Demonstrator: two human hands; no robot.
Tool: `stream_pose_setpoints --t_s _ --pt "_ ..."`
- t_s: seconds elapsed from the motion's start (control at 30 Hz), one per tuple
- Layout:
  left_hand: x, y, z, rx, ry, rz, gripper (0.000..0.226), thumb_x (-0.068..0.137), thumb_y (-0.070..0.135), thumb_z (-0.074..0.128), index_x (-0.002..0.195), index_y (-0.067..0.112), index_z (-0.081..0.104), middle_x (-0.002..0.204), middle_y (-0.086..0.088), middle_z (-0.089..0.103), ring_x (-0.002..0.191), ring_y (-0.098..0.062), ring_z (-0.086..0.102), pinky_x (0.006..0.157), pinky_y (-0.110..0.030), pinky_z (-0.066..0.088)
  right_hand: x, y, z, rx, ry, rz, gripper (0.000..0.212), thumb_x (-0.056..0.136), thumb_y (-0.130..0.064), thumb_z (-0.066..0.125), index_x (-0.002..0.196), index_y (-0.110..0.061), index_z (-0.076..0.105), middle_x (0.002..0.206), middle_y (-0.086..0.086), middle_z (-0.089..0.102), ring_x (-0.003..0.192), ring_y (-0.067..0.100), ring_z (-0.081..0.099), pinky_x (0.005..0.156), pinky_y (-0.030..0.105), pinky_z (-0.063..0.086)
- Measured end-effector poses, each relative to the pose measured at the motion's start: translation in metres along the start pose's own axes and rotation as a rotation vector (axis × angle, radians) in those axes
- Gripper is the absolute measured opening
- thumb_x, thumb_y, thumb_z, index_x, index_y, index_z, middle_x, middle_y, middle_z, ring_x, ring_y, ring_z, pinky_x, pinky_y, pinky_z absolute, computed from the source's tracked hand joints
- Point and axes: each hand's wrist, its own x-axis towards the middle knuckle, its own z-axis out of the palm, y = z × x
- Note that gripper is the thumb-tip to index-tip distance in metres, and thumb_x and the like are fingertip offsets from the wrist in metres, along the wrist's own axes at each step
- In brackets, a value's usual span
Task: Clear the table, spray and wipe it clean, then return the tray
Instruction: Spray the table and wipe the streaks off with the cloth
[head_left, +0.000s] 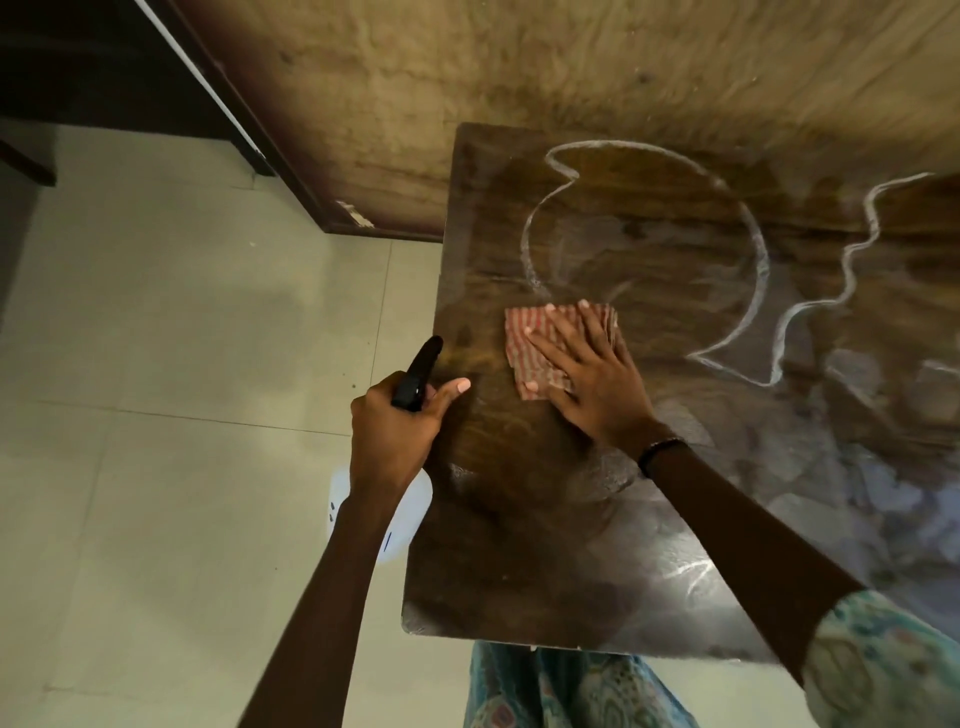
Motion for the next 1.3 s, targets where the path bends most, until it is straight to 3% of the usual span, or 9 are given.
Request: stream_pose_setpoints --t_s 0.1,0.2,0.37,0.5,0.63,0.77,0.9,1.0,1.3 --pt "0.004 0.001 0.000 -0.006 -0.009 0.023 0.053 0.066 0.051 0.072 0.096 0.007 0.070 0.068 -0.004 0.065 0.063 -0.014 0.059 0.064 -0.018 0.040 0.044 -0.028 -0.003 0.045 -0.005 0.094 0.065 0.088 -0.053 0.029 0.149 -0.031 0.026 0.159 0.004 0.019 0.147 0.037 0.007 0.114 0.063 0.013" --pt "0.008 0.002 0.002 0.021 -0.021 0.058 0.062 0.062 0.056 0.069 0.097 0.005 0.070 0.071 -0.008 0.067 0.066 -0.022 0.061 0.064 -0.021 0.043 0.066 -0.062 -0.001 0.035 -0.042 0.031 0.070 0.085 -0.057 0.017 0.150 -0.032 0.022 0.160 0.004 0.014 0.147 0.037 0.002 0.116 0.061 0.005" --pt "0.018 0.012 0.011 0.080 -0.014 0.043 0.044 0.071 0.039 0.078 0.095 0.003 0.069 0.069 -0.006 0.064 0.058 -0.011 0.052 0.064 -0.024 0.039 0.033 -0.067 0.008 0.004 -0.014 -0.260 0.059 0.088 -0.046 0.035 0.141 -0.022 0.045 0.152 0.011 0.036 0.144 0.038 0.021 0.115 0.060 0.016" --pt "0.027 0.023 0.024 0.089 -0.030 0.024 0.032 0.075 0.034 0.079 0.083 0.005 0.067 0.068 -0.004 0.063 0.066 -0.023 0.061 0.066 -0.028 0.046 -0.007 -0.017 0.006 -0.039 -0.002 -0.373 0.059 0.090 -0.049 0.041 0.146 -0.031 0.033 0.154 0.004 0.034 0.144 0.033 0.023 0.116 0.053 0.017" --pt "0.035 0.033 0.040 0.054 -0.035 -0.013 0.038 0.069 0.042 0.079 0.076 0.007 0.067 0.071 -0.004 0.068 0.071 -0.022 0.065 0.069 -0.026 0.045 0.000 0.028 -0.007 -0.043 0.009 -0.222 0.061 0.089 -0.052 0.035 0.147 -0.034 0.026 0.153 0.006 0.034 0.142 0.035 0.025 0.112 0.057 0.028" --pt "0.045 0.040 0.056 0.082 -0.043 -0.017 0.045 0.068 0.048 0.079 0.078 0.006 0.068 0.075 -0.007 0.070 0.075 -0.024 0.067 0.074 -0.031 0.053 0.029 0.029 -0.014 0.007 0.009 -0.053 0.064 0.090 -0.052 0.035 0.149 -0.033 0.022 0.158 0.004 0.022 0.147 0.032 0.011 0.114 0.058 0.021" --pt "0.050 0.048 0.068 0.136 -0.031 -0.044 0.059 0.063 0.056 0.077 0.080 0.002 0.063 0.075 -0.010 0.066 0.073 -0.026 0.066 0.066 -0.033 0.053 0.032 0.028 -0.009 -0.001 0.018 -0.044 0.064 0.090 -0.052 0.035 0.150 -0.032 0.023 0.159 0.004 0.020 0.147 0.031 0.008 0.115 0.057 0.017" --pt "0.051 0.052 0.071 0.148 -0.007 -0.060 0.051 0.066 0.052 0.078 0.077 0.005 0.058 0.071 -0.008 0.063 0.071 -0.027 0.065 0.062 -0.028 0.049 0.032 0.030 -0.007 -0.001 0.023 -0.052 0.064 0.090 -0.053 0.033 0.150 -0.032 0.022 0.159 0.004 0.019 0.147 0.032 0.007 0.115 0.056 0.014" --pt "0.052 0.047 0.064 0.155 0.040 -0.081 0.056 0.068 0.050 0.076 0.098 0.003 0.069 0.077 -0.014 0.068 0.075 -0.030 0.067 0.058 -0.020 0.042 0.033 0.031 -0.004 -0.007 0.005 -0.050 0.066 0.091 -0.055 0.033 0.151 -0.033 0.019 0.160 0.003 0.015 0.148 0.032 0.004 0.116 0.057 0.014"
